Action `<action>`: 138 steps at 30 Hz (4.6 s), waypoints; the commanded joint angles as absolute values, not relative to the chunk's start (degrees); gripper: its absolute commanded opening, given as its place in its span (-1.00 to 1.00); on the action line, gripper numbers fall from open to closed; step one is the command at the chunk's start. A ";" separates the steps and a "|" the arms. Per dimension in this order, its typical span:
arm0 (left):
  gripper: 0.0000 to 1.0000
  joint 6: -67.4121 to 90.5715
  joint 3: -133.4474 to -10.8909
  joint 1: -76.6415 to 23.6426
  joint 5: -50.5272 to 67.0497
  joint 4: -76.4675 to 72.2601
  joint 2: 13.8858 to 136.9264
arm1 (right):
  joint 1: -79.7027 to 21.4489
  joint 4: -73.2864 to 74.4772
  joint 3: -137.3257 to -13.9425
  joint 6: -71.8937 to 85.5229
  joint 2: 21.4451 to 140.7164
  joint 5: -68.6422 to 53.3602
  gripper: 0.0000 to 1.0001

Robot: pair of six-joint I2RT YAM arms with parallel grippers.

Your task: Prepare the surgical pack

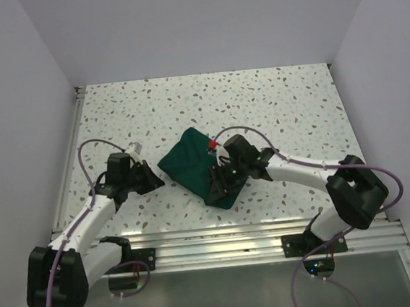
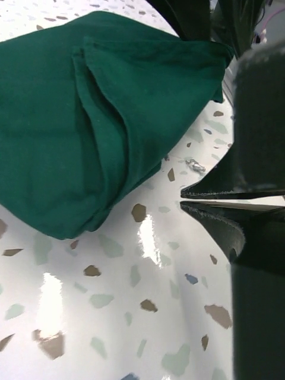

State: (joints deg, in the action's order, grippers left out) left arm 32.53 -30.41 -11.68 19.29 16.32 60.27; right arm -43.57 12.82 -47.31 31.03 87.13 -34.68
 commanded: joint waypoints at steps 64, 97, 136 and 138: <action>-1.00 75.59 -9.93 -28.74 28.83 -64.50 99.30 | -60.47 23.64 -79.01 6.41 102.92 2.29 -1.00; -1.00 82.00 -3.78 -31.19 24.08 -77.26 102.22 | -41.84 23.38 -77.70 18.19 100.90 -21.53 -1.00; -1.00 77.96 -17.31 -32.34 22.68 -71.38 110.22 | -47.29 1.25 -66.37 38.47 101.42 -43.32 -1.00; -1.00 77.61 -17.40 -32.34 22.41 -70.84 109.78 | -47.29 -5.04 -63.91 41.29 101.78 -45.70 -1.00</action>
